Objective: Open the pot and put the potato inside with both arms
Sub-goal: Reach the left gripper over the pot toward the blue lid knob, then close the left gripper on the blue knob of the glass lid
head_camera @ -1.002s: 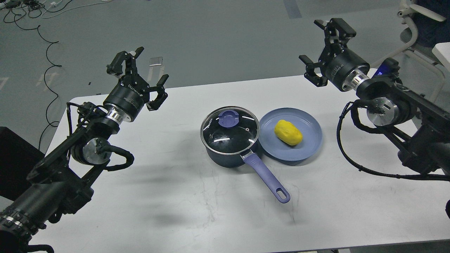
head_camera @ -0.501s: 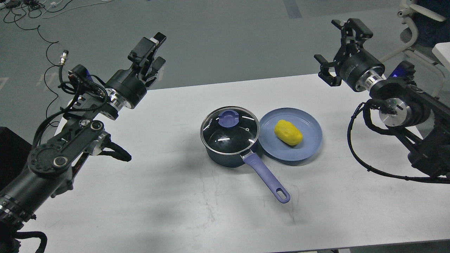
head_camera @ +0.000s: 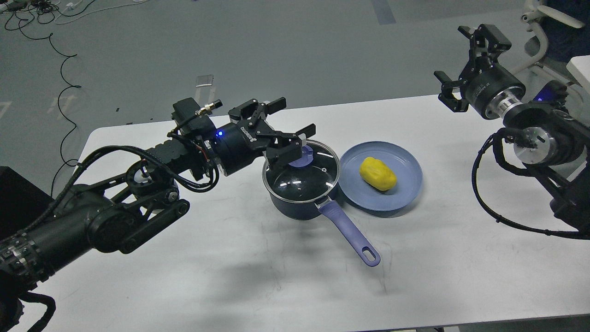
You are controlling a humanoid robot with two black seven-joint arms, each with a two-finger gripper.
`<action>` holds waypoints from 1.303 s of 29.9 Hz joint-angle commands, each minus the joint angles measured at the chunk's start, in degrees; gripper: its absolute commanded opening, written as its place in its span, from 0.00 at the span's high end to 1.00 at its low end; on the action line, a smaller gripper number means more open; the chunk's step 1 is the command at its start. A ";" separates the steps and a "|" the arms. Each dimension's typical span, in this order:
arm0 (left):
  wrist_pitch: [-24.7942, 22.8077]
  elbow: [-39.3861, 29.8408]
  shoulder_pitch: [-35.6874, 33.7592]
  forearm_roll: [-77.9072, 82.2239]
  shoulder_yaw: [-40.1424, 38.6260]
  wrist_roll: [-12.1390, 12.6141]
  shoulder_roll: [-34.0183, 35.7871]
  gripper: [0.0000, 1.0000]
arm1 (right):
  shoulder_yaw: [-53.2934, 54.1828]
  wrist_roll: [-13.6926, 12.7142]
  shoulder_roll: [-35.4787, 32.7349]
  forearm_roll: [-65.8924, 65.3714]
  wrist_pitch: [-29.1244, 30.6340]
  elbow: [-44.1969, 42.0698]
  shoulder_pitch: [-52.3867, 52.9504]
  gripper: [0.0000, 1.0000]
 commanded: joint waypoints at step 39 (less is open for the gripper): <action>4.03 18.65 -5.24 0.70 14.63 -3.62 -8.35 0.02 | -0.45 0.33 -1.07 0.00 -0.46 -0.79 -0.80 0.00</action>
